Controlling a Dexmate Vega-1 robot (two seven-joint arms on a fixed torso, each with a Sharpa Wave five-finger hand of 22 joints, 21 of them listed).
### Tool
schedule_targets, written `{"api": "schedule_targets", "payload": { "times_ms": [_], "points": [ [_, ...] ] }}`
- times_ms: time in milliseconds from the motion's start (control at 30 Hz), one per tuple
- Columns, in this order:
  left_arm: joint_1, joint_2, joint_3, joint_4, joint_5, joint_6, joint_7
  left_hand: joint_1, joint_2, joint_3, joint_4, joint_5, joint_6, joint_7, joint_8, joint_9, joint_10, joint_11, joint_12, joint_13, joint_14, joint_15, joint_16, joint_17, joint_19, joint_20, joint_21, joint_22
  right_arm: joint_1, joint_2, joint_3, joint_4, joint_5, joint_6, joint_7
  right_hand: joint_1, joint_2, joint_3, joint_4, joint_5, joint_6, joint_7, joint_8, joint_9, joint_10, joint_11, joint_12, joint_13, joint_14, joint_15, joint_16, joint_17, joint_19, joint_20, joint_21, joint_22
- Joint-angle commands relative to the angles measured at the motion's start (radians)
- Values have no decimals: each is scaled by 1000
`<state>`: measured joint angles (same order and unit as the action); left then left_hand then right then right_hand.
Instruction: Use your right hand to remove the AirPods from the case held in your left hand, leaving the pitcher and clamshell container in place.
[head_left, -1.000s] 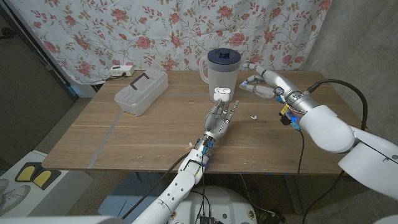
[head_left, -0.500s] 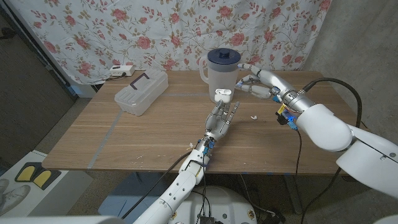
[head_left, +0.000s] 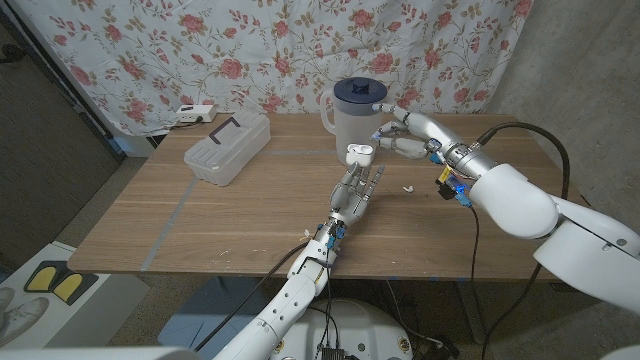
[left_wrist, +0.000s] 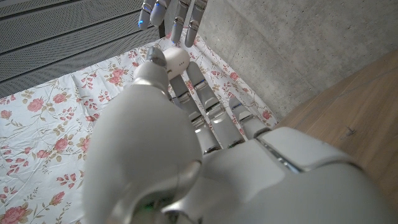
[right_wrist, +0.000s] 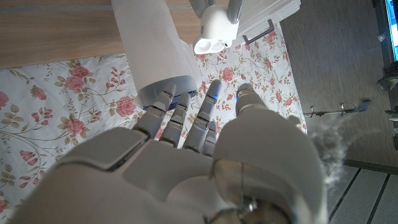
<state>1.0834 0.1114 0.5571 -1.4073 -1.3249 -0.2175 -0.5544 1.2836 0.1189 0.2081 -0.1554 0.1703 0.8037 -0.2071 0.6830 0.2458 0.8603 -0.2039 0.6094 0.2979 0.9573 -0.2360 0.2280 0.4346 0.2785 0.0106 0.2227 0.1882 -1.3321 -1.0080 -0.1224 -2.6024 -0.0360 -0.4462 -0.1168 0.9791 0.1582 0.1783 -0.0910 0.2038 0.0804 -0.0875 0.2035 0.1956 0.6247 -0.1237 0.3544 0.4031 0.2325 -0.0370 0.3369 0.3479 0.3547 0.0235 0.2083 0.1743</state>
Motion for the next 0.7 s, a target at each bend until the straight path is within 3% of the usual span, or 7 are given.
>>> {"api": "schedule_targets", "payload": {
  "times_ms": [33,333,433,567,700],
  "points": [
    [-9,-5,-4,25,6,-2,-13,12,33,2,8,6,34,28,52,3,5,-3,5,334,2,-5,5,5,-3,-1,0,6,61,-8,-56,9,-1,-15,20,8,2,2,-9,-2,-4,6,-1,1,-3,-1,-7,2,-7,-75,2,3,-3,0,-1,6],
    [-12,-9,-5,32,4,3,-22,12,34,2,8,6,31,28,52,4,3,-2,4,334,1,-5,4,5,-4,0,0,6,117,-13,-102,10,3,-28,54,7,2,3,-11,-3,-26,8,-8,1,-29,5,-28,-4,-32,-60,-5,0,-9,17,-4,5],
    [-14,-10,-6,34,3,6,-23,12,34,1,8,6,31,28,52,5,5,-2,5,333,1,-5,5,6,-3,0,0,6,132,-13,-116,10,-1,-30,59,5,2,3,-12,-4,-28,-13,-7,1,-32,-13,-35,-7,-34,-60,-5,-2,-17,20,-7,5],
    [-17,-10,-6,37,6,7,-23,14,33,1,7,6,31,29,52,5,5,-3,6,334,2,-5,6,6,-3,0,0,6,155,-10,-133,16,5,-29,78,2,5,4,-11,-4,-34,-20,-8,1,-39,-28,-44,-12,-41,-66,-5,-3,-34,25,-13,5],
    [-20,-12,-6,40,6,9,-25,13,34,2,8,7,30,30,51,4,5,0,6,335,0,-5,4,6,-4,1,0,6,172,-8,-148,18,4,-40,87,5,4,7,-14,-4,-40,-27,-9,1,-39,-36,-51,-16,-38,-42,-4,-7,-34,45,-11,4]
  ]
}}
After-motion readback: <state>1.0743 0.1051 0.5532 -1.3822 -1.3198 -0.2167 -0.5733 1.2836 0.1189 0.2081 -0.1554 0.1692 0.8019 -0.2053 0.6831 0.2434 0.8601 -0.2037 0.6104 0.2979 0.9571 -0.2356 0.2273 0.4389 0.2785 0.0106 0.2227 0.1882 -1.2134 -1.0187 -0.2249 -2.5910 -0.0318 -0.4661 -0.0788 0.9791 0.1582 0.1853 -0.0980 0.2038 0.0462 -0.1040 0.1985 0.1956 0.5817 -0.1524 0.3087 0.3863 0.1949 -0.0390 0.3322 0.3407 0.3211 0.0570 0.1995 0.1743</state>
